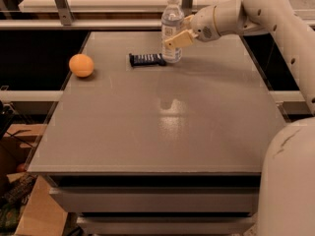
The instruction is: Move blue plastic bottle near rxbar blueberry
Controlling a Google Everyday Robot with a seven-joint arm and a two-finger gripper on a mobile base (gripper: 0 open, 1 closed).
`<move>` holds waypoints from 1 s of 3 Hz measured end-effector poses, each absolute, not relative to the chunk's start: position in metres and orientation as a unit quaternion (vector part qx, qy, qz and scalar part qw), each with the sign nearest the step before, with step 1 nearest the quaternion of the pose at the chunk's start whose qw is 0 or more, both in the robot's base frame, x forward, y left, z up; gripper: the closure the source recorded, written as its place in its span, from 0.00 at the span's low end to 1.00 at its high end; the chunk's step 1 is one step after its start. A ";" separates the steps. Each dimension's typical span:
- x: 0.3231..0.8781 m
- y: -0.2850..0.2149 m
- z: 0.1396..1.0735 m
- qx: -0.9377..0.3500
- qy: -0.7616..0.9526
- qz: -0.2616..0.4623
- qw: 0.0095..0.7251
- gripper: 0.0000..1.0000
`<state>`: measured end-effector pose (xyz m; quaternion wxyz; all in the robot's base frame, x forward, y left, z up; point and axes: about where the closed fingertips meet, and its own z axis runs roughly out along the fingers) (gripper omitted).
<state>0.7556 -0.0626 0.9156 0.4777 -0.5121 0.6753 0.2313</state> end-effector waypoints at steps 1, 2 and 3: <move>0.757 -0.064 0.914 -0.510 0.678 0.230 0.477 1.00; 0.759 -0.066 0.912 -0.506 0.682 0.233 0.474 0.82; 0.760 -0.067 0.909 -0.504 0.684 0.239 0.470 0.57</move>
Offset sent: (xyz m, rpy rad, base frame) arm 0.0055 -0.0133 -0.0025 0.0012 0.0256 -0.0289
